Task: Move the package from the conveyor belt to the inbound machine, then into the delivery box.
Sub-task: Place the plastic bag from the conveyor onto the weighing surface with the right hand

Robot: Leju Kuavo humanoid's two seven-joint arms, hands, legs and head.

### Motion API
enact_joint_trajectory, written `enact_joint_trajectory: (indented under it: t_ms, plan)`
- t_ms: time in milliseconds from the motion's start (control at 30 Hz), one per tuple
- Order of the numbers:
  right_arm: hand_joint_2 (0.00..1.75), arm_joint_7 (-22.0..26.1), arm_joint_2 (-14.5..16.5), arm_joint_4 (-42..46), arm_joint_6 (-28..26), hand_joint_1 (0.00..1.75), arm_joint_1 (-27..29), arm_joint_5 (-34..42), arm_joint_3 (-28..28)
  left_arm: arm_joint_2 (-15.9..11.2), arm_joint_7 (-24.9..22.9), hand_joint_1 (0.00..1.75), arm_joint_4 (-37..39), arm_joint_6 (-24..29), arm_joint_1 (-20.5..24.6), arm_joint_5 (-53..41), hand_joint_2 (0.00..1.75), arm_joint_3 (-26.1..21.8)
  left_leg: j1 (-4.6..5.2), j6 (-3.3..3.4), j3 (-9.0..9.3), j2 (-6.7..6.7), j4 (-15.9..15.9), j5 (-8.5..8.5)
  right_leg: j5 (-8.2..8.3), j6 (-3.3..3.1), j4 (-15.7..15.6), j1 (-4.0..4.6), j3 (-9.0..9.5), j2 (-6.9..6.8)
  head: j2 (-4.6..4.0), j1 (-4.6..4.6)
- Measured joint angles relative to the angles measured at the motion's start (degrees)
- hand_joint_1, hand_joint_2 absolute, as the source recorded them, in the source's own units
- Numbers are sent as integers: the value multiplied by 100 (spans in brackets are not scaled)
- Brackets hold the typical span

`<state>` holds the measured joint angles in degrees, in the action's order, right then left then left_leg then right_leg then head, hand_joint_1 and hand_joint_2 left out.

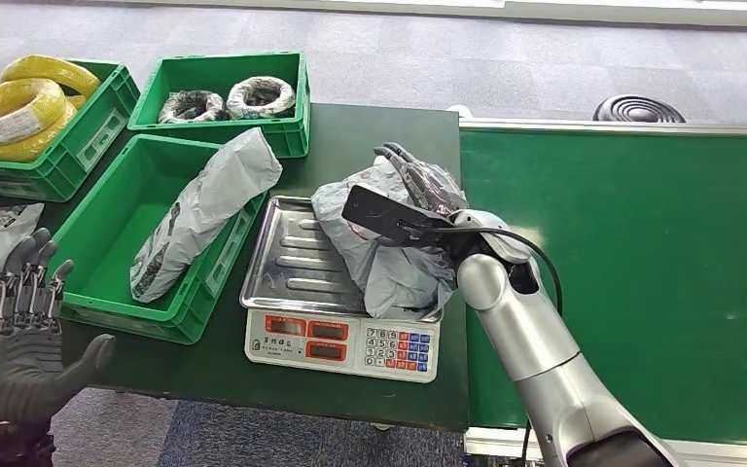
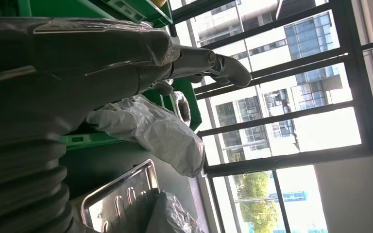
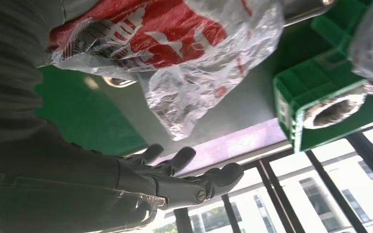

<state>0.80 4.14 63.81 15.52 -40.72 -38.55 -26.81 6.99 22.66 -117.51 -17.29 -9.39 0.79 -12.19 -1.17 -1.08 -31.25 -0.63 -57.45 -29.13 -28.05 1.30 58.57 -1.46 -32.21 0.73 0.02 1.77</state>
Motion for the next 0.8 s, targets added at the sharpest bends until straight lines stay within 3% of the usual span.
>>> enact_joint_trajectory:
  t_ms: [233, 433, 633, 800]
  plan:
    - [175, 211, 121, 374, -438, 0, 267, 884, 426, -324, -50, 0, 208, 793, 341, -673, 175, 1039, 1, 0, -1, 2, -1, 0, 1, 1, 0, -1, 1, 0, 0, -1]
    - [175, 211, 111, 597, -555, 0, 358, 1256, 573, -520, -228, 0, 335, 1063, 516, -870, 175, 1515, 0, 0, 1, 0, -3, 0, 2, 2, -1, 0, -4, -1, 0, 1]
    - [175, 163, -212, 1268, -749, 0, 832, 2059, 837, -667, -1185, 0, 787, 1711, 1090, -1788, 175, 2442, 2, 1, 5, -7, -5, 0, 2, 3, -7, -2, 8, -5, 0, -1]
    - [175, 493, -723, 1818, -1031, 0, 1616, 2325, 1219, -674, -2114, 0, 1385, 1745, 1727, -2404, 175, 3319, 5, 5, 4, -11, -8, -3, 7, 10, -16, -6, 11, -6, 0, -1]
